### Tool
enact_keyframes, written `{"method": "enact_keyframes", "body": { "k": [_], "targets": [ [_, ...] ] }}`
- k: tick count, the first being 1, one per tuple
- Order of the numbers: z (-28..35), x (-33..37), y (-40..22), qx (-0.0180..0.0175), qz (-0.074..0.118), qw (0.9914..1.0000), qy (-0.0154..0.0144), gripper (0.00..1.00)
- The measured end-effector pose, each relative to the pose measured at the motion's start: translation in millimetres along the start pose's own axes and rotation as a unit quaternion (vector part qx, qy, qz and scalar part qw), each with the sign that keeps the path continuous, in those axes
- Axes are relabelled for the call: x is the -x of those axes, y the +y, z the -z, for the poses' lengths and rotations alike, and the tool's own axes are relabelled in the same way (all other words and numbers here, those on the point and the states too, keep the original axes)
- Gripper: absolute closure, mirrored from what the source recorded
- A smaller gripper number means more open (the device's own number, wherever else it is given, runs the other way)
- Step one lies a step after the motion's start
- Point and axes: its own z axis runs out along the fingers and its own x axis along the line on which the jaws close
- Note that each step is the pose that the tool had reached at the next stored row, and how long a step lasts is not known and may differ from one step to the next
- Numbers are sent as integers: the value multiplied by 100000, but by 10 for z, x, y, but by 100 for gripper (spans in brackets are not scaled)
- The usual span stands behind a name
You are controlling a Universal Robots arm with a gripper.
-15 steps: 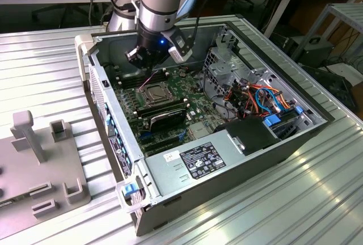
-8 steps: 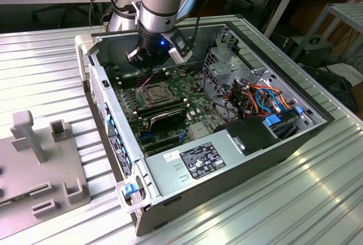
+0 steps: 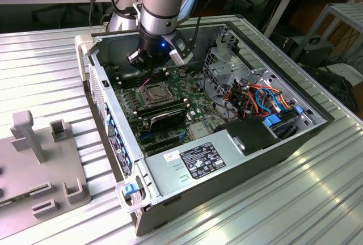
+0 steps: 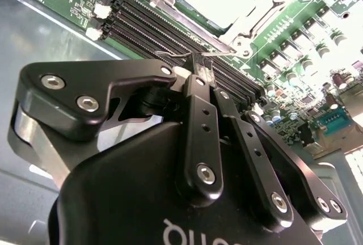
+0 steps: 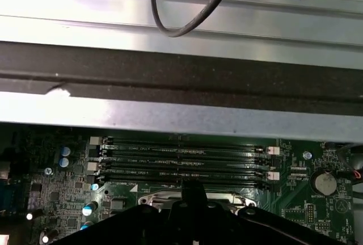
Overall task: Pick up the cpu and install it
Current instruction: 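Install the first cpu locking lever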
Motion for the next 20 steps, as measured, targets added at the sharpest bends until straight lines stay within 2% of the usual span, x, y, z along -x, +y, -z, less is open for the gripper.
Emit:
{"method": "enact_keyframes", "body": {
  "k": [20],
  "targets": [
    [-157, 108, -32, -45, -1, 100000, 9, 89]
  ]
}}
